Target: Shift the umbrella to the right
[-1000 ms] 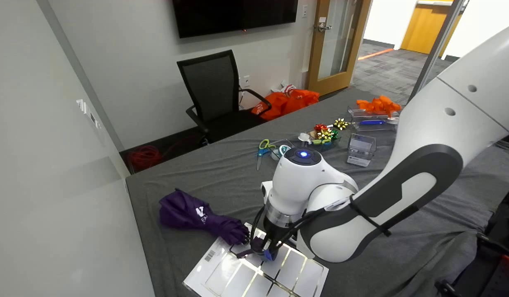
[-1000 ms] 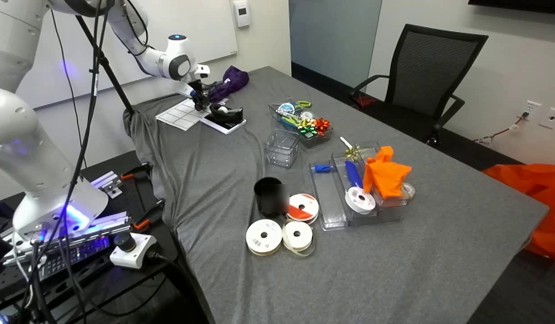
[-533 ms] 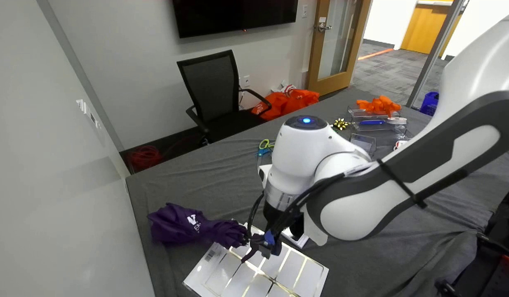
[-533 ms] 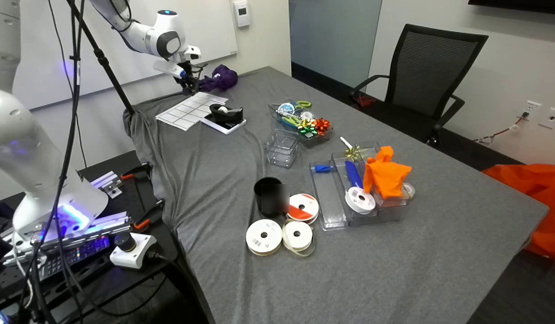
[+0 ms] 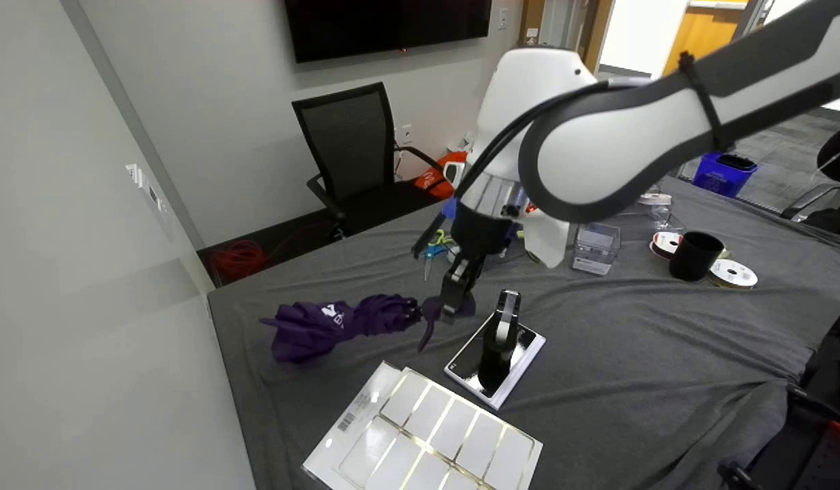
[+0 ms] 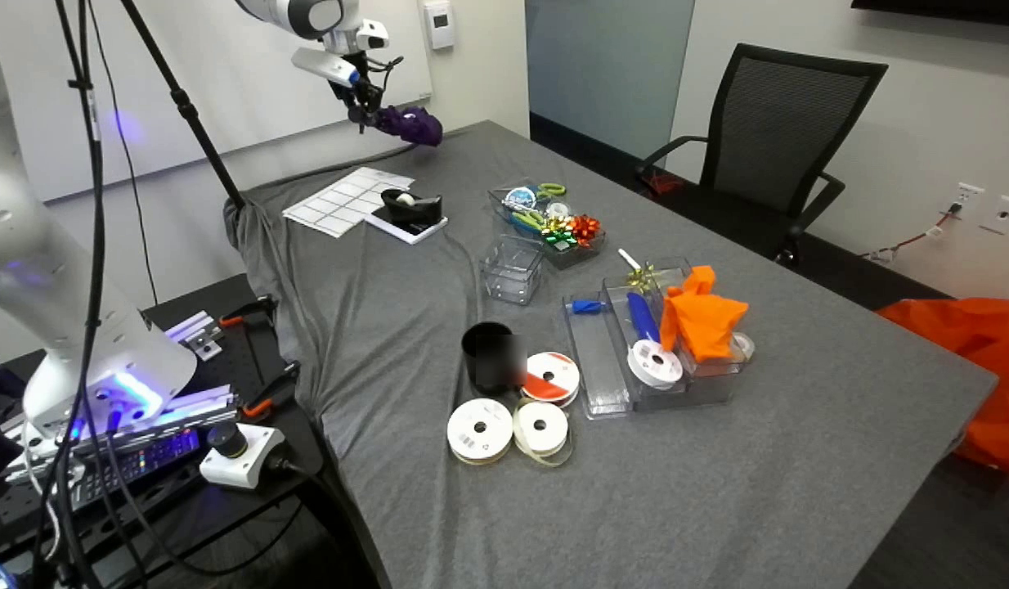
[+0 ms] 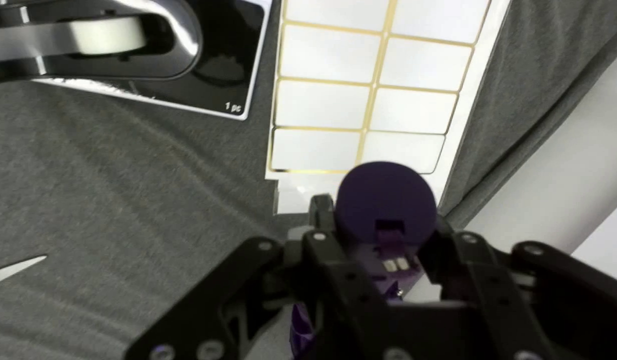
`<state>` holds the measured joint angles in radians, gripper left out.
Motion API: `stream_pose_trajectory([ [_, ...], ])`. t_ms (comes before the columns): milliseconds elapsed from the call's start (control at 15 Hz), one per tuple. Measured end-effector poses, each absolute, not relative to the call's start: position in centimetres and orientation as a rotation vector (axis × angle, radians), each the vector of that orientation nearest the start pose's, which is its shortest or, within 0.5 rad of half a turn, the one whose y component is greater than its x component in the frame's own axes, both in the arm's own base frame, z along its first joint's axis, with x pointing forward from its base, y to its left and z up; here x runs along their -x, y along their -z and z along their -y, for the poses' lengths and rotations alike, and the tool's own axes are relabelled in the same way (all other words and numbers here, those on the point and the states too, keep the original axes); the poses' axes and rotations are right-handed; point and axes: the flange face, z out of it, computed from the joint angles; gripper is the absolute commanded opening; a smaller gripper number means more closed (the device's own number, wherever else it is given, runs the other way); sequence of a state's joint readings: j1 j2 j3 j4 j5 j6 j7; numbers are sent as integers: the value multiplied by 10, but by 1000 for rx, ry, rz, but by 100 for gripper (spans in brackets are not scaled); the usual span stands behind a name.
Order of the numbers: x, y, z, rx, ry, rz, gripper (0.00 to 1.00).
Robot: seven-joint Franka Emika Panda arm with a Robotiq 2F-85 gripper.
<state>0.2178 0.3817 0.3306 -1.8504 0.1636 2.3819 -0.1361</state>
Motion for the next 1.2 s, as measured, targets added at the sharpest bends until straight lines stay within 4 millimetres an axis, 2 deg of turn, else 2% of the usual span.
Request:
stream_pose_trajectory([
  [200, -595, -369, -291, 2781, 209, 743, 16],
  [400, -622, -378, -262, 2815, 246, 705, 16],
  [800, -668, -360, -226, 2872, 288, 641, 16],
  [1200, -704, -338, -198, 2887, 312, 570, 16],
])
